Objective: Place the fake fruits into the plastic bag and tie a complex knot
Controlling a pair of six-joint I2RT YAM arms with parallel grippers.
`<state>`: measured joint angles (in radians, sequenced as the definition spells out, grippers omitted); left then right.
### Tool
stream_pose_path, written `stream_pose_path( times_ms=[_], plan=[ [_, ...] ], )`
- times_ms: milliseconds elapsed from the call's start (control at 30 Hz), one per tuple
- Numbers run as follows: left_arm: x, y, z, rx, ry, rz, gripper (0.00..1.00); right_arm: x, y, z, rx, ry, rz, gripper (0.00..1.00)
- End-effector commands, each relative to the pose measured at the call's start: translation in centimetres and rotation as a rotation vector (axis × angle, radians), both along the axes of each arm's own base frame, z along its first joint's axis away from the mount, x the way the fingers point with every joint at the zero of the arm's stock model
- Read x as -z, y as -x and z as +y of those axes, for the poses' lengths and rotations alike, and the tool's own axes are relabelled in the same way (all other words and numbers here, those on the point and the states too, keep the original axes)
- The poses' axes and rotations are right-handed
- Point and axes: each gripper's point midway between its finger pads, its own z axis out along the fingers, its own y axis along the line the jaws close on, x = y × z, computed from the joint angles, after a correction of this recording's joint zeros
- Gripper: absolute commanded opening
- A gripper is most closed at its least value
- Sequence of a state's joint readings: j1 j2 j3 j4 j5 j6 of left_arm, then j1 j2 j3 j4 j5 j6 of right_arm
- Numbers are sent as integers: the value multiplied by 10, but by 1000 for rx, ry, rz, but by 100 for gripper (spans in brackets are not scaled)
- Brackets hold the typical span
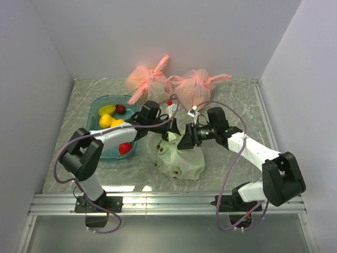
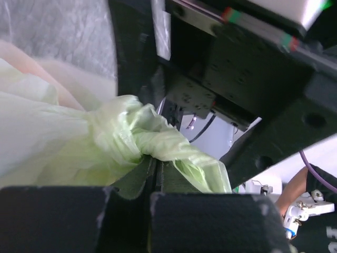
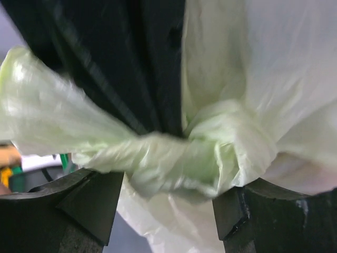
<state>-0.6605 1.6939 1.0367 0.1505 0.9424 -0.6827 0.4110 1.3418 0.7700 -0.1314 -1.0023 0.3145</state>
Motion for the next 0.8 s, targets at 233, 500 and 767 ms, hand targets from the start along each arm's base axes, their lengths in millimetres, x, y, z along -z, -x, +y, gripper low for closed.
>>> stream_pose_path(
  times_ms=[233, 500, 767],
  plan=[
    [-59, -12, -7, 126, 126, -197, 0, -79, -84, 35, 270, -224, -121, 65],
    [-9, -7, 29, 28, -27, -132, 0, -64, -66, 27, 230, -110, -163, 62],
    [-13, -23, 34, -9, 35, -108, 0, -51, -29, -7, 144, 60, -234, 70]
  ],
)
